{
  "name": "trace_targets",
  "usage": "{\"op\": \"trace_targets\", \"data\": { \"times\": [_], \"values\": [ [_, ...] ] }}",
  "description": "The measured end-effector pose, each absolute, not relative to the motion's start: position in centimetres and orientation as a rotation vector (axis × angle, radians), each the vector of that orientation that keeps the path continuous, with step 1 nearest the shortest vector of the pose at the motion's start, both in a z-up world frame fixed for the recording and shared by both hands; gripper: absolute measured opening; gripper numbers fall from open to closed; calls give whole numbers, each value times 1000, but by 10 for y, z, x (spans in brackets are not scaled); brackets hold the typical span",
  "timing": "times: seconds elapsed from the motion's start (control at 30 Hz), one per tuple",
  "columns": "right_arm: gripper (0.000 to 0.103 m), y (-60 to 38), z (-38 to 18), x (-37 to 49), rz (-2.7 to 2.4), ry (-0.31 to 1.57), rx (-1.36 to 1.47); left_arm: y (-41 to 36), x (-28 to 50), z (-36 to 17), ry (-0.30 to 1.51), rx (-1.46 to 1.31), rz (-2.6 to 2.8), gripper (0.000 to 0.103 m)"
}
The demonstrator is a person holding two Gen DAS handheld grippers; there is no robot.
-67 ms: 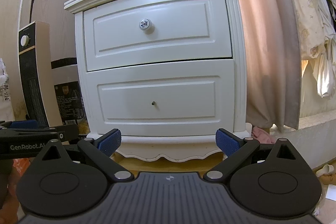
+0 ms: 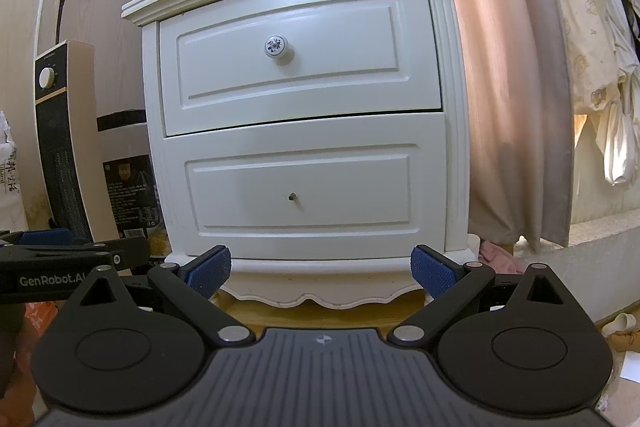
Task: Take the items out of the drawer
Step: 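Move the left tool toward the lower drawer's small knob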
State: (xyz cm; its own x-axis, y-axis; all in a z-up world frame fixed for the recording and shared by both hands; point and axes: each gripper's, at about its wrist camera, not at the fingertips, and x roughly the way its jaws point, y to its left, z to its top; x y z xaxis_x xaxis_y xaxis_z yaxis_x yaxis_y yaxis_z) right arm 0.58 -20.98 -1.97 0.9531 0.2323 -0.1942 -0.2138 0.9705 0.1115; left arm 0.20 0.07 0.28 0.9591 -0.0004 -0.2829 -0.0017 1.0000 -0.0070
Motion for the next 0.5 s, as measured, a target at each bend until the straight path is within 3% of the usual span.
{"op": "trace_targets", "data": {
  "times": [0.5],
  "values": [
    [103,-212,-17,7,217,200,79,-18,24,-5,306,16,-22,103]
  ]
}}
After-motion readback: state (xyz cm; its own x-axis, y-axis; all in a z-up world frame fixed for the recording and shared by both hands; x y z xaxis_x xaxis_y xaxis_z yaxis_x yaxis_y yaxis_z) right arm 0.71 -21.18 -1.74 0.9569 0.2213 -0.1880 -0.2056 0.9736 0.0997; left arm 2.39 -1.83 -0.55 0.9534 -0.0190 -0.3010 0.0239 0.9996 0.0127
